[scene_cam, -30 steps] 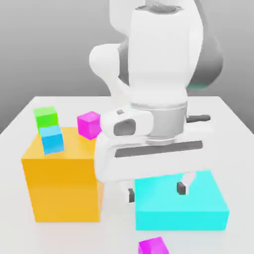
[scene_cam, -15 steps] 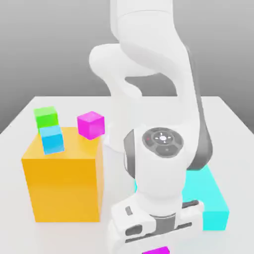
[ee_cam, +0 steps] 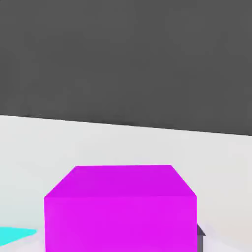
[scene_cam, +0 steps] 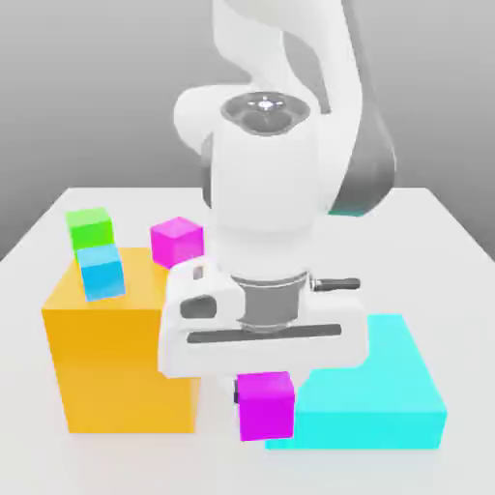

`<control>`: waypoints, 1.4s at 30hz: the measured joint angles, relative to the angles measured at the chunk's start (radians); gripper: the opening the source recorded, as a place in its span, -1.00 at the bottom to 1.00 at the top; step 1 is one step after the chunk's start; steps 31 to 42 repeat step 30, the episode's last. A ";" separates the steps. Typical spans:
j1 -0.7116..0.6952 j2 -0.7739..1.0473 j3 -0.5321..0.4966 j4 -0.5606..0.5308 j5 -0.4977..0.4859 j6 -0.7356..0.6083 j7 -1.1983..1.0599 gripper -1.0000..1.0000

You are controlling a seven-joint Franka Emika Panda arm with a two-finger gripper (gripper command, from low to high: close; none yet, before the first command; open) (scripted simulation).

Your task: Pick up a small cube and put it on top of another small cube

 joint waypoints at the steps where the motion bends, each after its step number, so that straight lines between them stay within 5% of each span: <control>1: -0.013 -0.036 -0.003 -0.013 -0.001 -0.024 0.022 -1.00; 22: -0.283 -0.797 0.002 -0.276 -0.029 -0.520 0.496 -1.00; 26: -0.300 -0.793 0.004 -0.382 -0.030 -0.410 0.515 -1.00; 27: -0.302 -0.783 0.004 -0.409 -0.030 -0.372 0.515 1.00; 42: -0.302 -0.783 0.004 -0.409 -0.030 -0.372 0.515 1.00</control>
